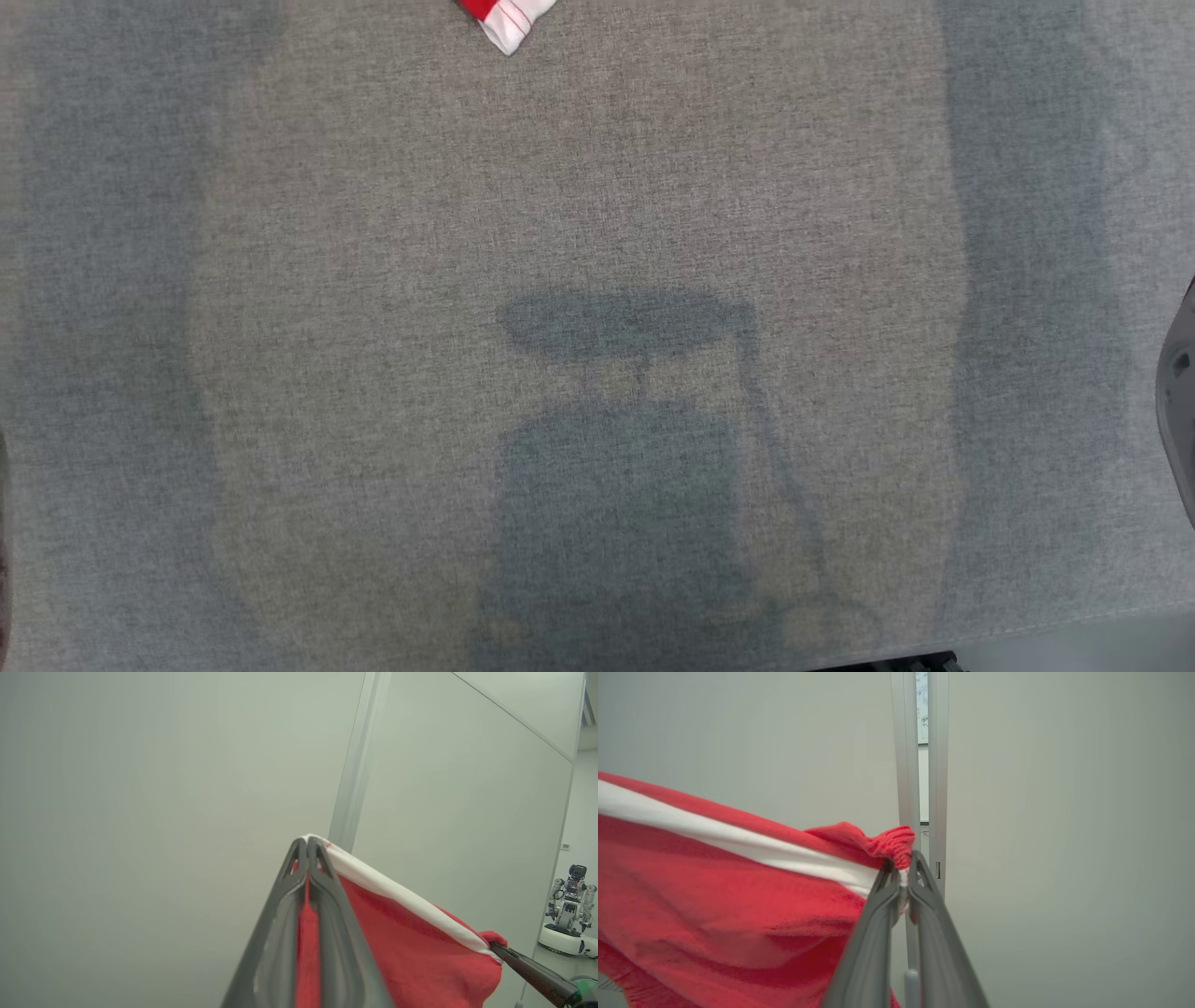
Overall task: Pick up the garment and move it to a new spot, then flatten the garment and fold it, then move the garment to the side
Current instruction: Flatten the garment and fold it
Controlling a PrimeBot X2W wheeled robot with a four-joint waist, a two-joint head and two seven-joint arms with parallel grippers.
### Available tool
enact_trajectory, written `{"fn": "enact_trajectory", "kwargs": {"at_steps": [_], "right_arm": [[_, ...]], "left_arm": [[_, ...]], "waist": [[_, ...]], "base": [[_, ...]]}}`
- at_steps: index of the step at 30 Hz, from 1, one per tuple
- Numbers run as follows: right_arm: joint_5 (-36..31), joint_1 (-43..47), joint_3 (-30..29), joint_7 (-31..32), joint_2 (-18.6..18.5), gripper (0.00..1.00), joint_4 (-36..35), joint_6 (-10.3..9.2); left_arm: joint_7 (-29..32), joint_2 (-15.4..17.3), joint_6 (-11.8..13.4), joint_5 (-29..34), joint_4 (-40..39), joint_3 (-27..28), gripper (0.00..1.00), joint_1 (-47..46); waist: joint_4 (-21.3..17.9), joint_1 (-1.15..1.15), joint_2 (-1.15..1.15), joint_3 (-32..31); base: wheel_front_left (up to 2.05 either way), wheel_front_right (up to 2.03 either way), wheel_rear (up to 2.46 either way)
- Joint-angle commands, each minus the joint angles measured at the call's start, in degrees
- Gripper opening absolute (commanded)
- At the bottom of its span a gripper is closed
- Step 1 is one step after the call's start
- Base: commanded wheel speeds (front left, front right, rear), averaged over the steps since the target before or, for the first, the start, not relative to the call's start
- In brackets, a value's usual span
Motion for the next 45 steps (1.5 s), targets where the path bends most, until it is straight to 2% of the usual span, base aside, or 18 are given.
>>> {"fn": "enact_trajectory", "kwargs": {"at_steps": [1,7,14,23,27,32,35,36,40,42,43,45], "right_arm": [[-2.0,-1.2,-1.4,-4.1,-0.2,0.0,0.8,-0.12],[-4.1,-2.9,-4.0,-9.9,1.2,0.0,4.0,-0.18],[-6.1,-6.5,-4.7,-12.0,3.7,0.0,9.1,-0.18],[-10.4,-12.8,-6.4,-14.5,5.2,0.0,13.2,-0.18],[-11.9,-12.3,-4.6,-15.0,5.3,0.0,14.0,-0.13],[-10.7,-7.6,-0.2,-15.1,3.9,0.0,14.7,-0.12],[-8.1,-3.4,2.7,-13.0,2.6,0.0,14.1,-0.12],[-5.4,-0.1,4.8,-10.4,1.6,0.0,13.0,-0.12],[0.9,6.5,10.7,-1.6,-1.7,0.0,7.8,-0.11],[2.4,8.2,11.4,0.2,-2.5,0.0,5.8,-0.11],[4.9,11.9,13.1,4.2,-4.4,0.0,1.3,-0.11],[6.8,15.9,13.4,8.0,-6.3,0.0,-3.0,-0.11]], "left_arm": [[-3.1,1.4,0.1,-0.5,-0.1,0.4,0.0,-1.7],[-7.0,2.9,0.1,-1.3,1.4,0.2,0.0,-3.1],[-7.6,3.8,0.1,-0.5,5.8,-1.6,0.0,-7.4],[-8.8,2.2,0.1,-0.7,9.4,-1.9,0.0,-15.6],[-9.3,1.6,0.1,-1.8,9.5,-3.8,0.0,-15.1],[-9.8,4.0,0.1,-4.1,8.0,-7.2,0.0,-9.1],[-10.0,5.5,0.1,-6.2,6.3,-8.2,0.0,-4.6],[-9.8,7.0,0.1,-6.9,5.1,-9.3,0.0,-0.9],[-7.9,9.0,0.4,-7.5,2.5,-11.9,0.0,6.5],[-7.4,9.2,0.6,-7.7,1.8,-12.3,0.0,8.3],[-6.3,9.8,1.6,-7.7,-0.1,-13.3,0.0,11.9],[-5.7,9.9,2.8,-8.2,-2.2,-14.1,0.0,16.0]], "waist": [[-0.1,-0.02,0.0,1.6],[0.3,-0.02,0.0,0.7],[0.5,-0.02,0.0,-1.1],[-0.2,-0.02,0.0,1.5],[0.2,-0.02,0.0,4.6],[0.4,-0.02,0.0,6.0],[0.9,-0.02,0.0,5.1],[1.2,-0.02,0.0,3.9],[2.1,-0.02,0.0,1.2],[2.3,-0.02,0.0,0.5],[2.5,-0.02,0.0,-1.0],[3.0,-0.02,0.0,-2.9]], "base": [[0.0,0.0,0.0],[0.0,0.0,0.0],[0.0,0.0,0.0],[0.0,0.0,0.0],[0.0,0.0,0.0],[0.0,0.0,0.0],[0.0,0.0,0.0],[0.0,0.0,0.0],[0.0,0.0,0.0],[0.0,0.0,0.0],[0.0,0.0,0.0],[0.0,0.0,0.0]]}}
